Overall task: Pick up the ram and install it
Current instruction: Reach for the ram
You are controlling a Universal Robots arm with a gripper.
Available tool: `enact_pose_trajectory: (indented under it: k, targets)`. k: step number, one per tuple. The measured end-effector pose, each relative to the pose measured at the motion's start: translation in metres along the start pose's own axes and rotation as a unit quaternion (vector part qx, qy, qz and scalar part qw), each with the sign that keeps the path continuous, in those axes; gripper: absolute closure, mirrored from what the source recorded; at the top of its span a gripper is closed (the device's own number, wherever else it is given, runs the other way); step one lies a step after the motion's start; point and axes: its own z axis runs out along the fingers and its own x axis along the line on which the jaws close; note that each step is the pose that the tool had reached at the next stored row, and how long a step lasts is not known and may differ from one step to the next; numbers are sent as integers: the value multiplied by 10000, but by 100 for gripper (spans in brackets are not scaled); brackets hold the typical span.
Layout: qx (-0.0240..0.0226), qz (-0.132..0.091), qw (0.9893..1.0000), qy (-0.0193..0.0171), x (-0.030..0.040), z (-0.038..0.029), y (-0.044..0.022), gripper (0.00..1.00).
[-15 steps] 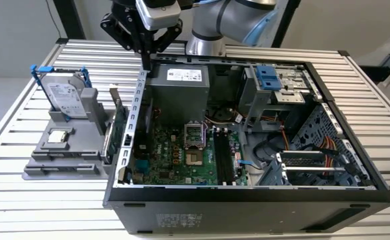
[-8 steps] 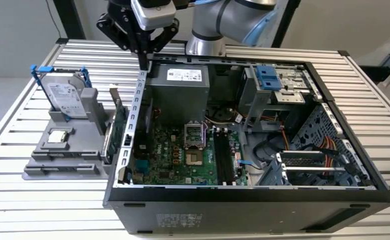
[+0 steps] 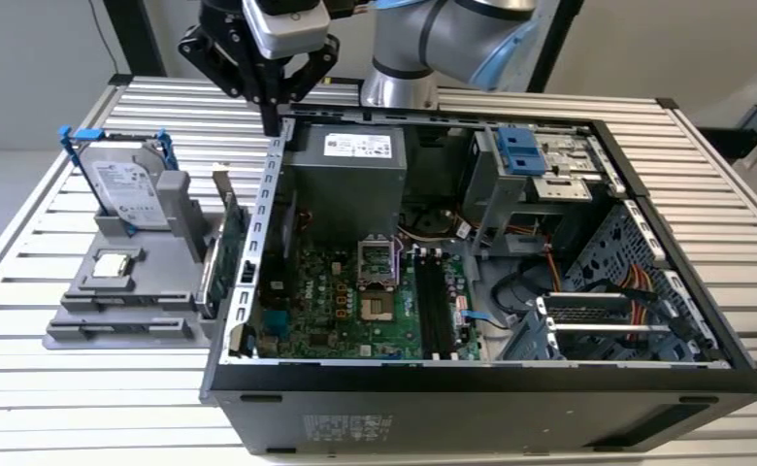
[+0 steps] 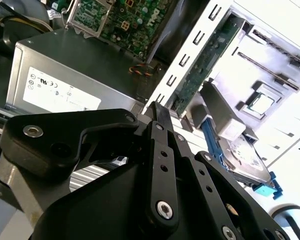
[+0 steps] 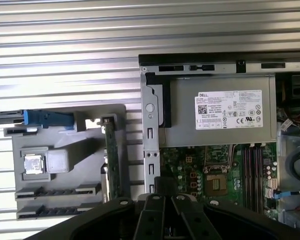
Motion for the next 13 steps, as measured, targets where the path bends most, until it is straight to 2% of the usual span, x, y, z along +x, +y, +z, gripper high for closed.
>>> enact_pose_trajectory:
  k: [13]
  targets:
    - [0, 0, 10000, 0, 105, -2, -12, 100]
